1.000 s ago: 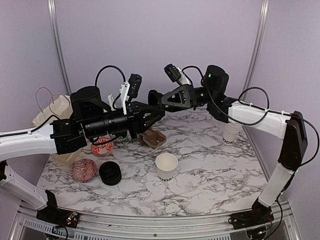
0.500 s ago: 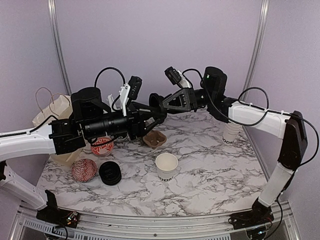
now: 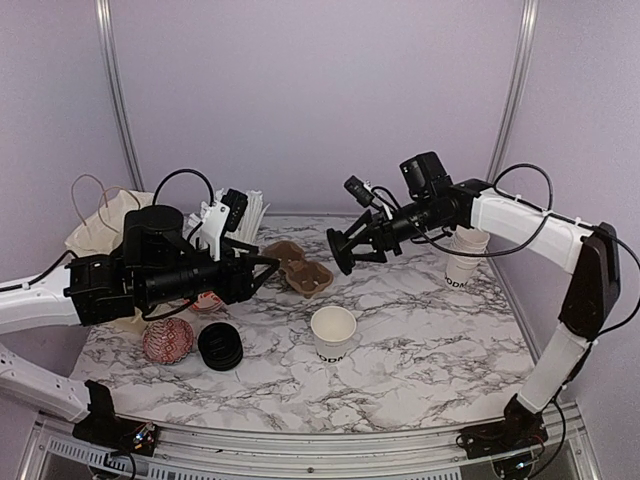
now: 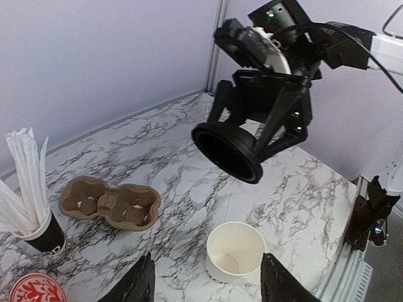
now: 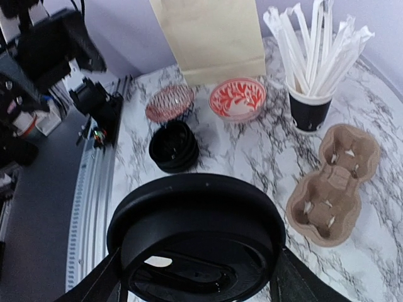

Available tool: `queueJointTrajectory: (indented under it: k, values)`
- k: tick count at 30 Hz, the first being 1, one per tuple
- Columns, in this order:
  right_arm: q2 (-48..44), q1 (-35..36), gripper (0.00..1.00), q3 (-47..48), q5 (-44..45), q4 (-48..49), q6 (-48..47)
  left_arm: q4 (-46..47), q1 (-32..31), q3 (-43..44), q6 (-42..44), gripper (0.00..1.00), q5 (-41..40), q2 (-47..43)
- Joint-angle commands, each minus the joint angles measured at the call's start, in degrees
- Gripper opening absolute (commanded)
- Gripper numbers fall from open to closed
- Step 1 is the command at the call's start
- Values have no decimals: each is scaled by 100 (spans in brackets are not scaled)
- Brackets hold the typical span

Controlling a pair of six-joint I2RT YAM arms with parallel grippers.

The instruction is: Pack the takeout coffee

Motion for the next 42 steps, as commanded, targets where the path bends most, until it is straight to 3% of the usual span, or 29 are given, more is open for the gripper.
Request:
queueJointTrajectory:
  k: [1,4,15,42]
  values:
    - [-306,293,64,71,1320,-1576,-1688,-179,20,-312,-517,62,-1579,-280]
    - [-392,632,64,6,1981,-1774,-1978,31,30,-535,-632,65,-1976,-382]
    - [154,1224,62,560,3063,-2564,-2379,67,31,-629,-761,65,-1738,-279]
    - [747,1494,63,1003,2913,-2882,-2419,68,31,-918,-727,66,-1871,-464]
